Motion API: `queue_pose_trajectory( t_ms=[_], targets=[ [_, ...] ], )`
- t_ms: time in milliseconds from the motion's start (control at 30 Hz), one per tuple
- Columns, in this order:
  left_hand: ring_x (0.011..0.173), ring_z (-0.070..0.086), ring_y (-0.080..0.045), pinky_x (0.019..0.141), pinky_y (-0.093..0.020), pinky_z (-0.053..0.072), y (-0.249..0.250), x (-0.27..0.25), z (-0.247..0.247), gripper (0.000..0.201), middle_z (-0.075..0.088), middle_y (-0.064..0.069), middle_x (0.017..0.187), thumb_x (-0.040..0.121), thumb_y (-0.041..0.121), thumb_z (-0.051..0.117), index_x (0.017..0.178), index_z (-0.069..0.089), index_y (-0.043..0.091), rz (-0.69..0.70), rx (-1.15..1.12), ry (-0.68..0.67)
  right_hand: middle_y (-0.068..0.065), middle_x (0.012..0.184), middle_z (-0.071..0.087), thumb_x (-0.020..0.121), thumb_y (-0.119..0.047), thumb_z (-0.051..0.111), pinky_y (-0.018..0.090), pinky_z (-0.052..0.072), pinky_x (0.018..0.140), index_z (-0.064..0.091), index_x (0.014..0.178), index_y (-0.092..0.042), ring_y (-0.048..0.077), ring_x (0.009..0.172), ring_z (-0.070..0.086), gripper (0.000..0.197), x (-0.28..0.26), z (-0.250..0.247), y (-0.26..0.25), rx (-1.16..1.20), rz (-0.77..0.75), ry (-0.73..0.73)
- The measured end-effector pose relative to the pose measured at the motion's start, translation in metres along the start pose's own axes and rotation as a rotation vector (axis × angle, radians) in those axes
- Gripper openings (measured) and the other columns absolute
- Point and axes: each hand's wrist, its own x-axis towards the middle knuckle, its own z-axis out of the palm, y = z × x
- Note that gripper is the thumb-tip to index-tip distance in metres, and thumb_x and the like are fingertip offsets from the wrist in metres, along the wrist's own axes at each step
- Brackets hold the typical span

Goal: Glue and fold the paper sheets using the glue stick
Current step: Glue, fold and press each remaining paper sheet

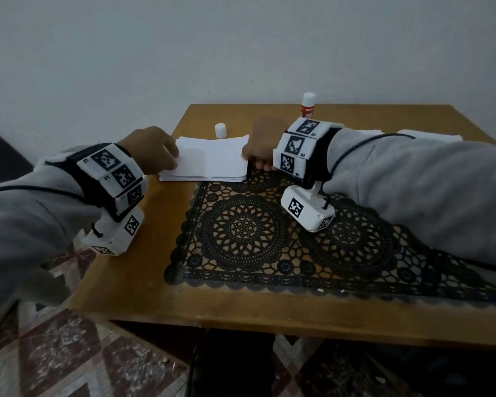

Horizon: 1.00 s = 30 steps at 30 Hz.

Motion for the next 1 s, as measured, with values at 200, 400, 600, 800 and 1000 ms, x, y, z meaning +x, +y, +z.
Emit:
queue_pose_trajectory(
  t_ms=[200, 400, 600, 800, 1000],
  targets=[
    [0.114, 0.051, -0.029, 0.091, -0.033, 0.039, 0.028, -0.022, -0.005, 0.033, 0.057, -0.012, 0.124, 0.088, 0.011, 0.058, 0.121, 0.058, 0.01, 0.084, 0.027, 0.103, 0.008, 0.076, 0.061, 0.093, -0.016, 0.055, 0.024, 0.044, 0.05, 0.065, 0.089, -0.004, 0.014, 0.05, 0.052, 0.016, -0.042, -0.025, 0.042, -0.022, -0.02, 0.153],
    [0.109, 0.056, -0.021, 0.087, -0.026, 0.04, 0.119, -0.046, -0.014, 0.026, 0.062, -0.002, 0.121, 0.091, 0.016, 0.056, 0.116, 0.062, 0.016, 0.401, -0.019, 0.125, 0.028, 0.084, 0.068, 0.087, -0.016, 0.058, 0.038, 0.049, 0.062, 0.066, 0.077, 0.01, 0.042, 0.074, 0.063, 0.029, -0.093, -0.05, 0.127, -0.068, 0.032, 0.293],
    [0.114, 0.054, -0.021, 0.088, -0.026, 0.037, 0.218, -0.042, 0.013, 0.036, 0.059, -0.004, 0.128, 0.094, 0.026, 0.056, 0.129, 0.054, 0.017, 0.66, 0.072, -0.041, 0.024, 0.071, 0.064, 0.084, -0.014, 0.056, 0.038, 0.047, 0.058, 0.06, 0.066, 0.007, 0.033, 0.062, 0.056, 0.028, -0.126, -0.051, 0.202, -0.107, 0.125, 0.351],
    [0.12, 0.045, -0.024, 0.101, -0.037, 0.039, 0.263, -0.017, 0.043, 0.05, 0.053, -0.003, 0.134, 0.09, 0.042, 0.059, 0.135, 0.048, 0.023, 0.681, 0.225, -0.098, 0.03, 0.072, 0.064, 0.083, -0.013, 0.057, 0.032, 0.039, 0.057, 0.06, 0.065, 0.013, 0.023, 0.056, 0.045, 0.031, -0.127, -0.052, 0.224, 0.078, 0.125, 0.463],
    [0.114, 0.05, -0.024, 0.098, -0.04, 0.043, 0.275, -0.003, 0.056, 0.041, 0.062, -0.003, 0.119, 0.085, 0.041, 0.067, 0.12, 0.059, 0.021, 0.686, 0.267, -0.061, 0.026, 0.058, 0.051, 0.083, -0.014, 0.059, 0.034, 0.049, 0.061, 0.035, 0.045, -0.013, 0.035, 0.055, 0.051, 0.045, -0.122, -0.05, 0.229, 0.125, 0.089, 0.437]
  ],
)
